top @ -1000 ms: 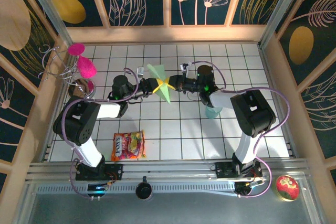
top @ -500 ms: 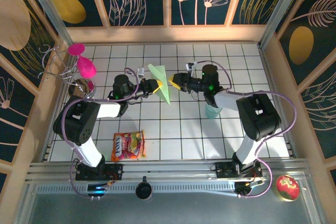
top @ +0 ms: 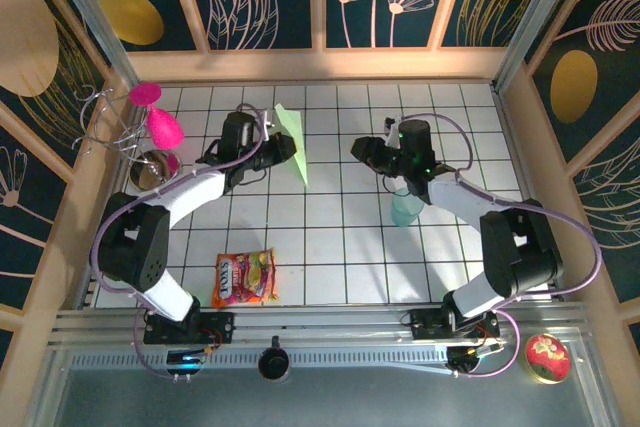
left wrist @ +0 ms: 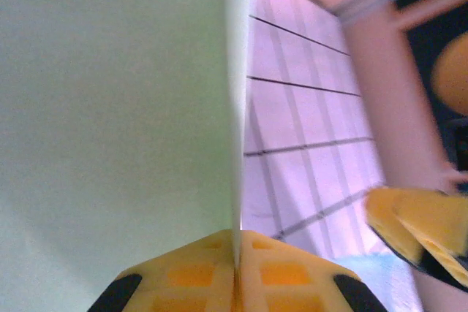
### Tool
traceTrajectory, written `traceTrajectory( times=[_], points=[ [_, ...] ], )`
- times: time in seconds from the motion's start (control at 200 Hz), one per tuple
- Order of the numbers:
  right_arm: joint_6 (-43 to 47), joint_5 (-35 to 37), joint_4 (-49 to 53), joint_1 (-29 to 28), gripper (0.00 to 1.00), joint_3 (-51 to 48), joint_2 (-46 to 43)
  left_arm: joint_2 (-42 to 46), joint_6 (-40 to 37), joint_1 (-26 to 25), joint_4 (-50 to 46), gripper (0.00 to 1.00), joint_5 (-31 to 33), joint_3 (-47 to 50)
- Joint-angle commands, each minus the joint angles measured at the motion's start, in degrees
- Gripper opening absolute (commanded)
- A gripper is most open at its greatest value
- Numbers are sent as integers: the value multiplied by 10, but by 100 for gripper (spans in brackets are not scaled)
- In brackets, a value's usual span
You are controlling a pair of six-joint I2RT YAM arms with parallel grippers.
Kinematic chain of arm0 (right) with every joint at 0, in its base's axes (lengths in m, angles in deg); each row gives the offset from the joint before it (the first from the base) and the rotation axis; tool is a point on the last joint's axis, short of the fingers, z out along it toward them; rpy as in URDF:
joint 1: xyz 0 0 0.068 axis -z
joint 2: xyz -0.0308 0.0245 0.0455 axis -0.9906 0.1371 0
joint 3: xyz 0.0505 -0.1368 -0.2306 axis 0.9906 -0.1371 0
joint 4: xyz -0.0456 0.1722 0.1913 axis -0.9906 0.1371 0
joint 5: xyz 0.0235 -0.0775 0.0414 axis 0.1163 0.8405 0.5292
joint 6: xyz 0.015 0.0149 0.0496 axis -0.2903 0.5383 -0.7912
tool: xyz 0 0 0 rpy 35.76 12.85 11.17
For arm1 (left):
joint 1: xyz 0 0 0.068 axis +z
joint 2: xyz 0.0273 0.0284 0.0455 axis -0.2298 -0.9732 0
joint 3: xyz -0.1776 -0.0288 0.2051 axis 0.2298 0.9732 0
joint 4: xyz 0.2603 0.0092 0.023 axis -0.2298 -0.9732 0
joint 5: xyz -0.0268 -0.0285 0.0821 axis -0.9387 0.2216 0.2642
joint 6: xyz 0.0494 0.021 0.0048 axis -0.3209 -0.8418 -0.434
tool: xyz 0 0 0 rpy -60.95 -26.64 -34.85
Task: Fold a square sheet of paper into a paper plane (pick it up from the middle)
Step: Turn over the paper at the center of the table.
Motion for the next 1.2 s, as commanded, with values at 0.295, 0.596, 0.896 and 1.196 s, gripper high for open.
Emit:
traceTrajectory(
  times=[0.295, 0.596, 0.896, 1.196],
  points=[
    [33, 161, 84, 6, 37, -12, -63, -109, -175, -97, -362, 8, 477, -223],
    [12, 186, 82, 25, 37, -47, -86, -262, -166, -155, -470, 7, 681, -336],
    [2, 185, 82, 35, 37, -61, -85, -366, -153, -192, -483, 7, 708, -394],
    [-10, 188, 74, 39, 37, -69, -83, -423, -110, -203, -496, 16, 660, -465]
  ],
)
